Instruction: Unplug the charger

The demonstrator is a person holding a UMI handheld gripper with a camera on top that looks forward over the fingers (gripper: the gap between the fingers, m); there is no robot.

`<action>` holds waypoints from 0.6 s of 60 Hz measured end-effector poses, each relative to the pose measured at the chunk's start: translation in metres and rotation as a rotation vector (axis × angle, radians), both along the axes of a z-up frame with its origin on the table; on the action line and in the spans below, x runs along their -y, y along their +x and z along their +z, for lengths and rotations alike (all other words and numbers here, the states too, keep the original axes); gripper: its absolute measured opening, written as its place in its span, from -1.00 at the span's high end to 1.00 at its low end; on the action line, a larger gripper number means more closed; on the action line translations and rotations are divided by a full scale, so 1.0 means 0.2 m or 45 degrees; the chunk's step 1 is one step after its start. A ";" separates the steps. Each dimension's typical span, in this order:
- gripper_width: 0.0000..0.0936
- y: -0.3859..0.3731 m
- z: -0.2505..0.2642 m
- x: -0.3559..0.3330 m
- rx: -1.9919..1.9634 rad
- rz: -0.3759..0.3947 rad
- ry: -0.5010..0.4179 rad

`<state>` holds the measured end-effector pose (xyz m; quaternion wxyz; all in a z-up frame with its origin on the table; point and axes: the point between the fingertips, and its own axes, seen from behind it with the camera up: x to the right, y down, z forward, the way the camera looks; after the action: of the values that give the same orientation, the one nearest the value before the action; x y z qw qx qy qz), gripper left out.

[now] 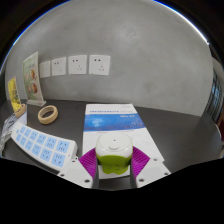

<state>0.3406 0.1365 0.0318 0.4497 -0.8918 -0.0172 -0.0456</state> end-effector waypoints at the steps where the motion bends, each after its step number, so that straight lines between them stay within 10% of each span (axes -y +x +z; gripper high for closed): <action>1: 0.05 0.00 -0.01 0.00 -0.003 -0.007 -0.014; 10: -0.12 0.01 -0.02 -0.08 -0.067 -0.055 -0.032; 18: -0.73 -0.02 0.02 -0.08 -0.135 -0.103 0.017; 36: -0.79 -0.31 0.24 0.48 -0.100 -0.132 0.090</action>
<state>0.2778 0.0403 0.0801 0.4782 -0.8762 0.0484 -0.0344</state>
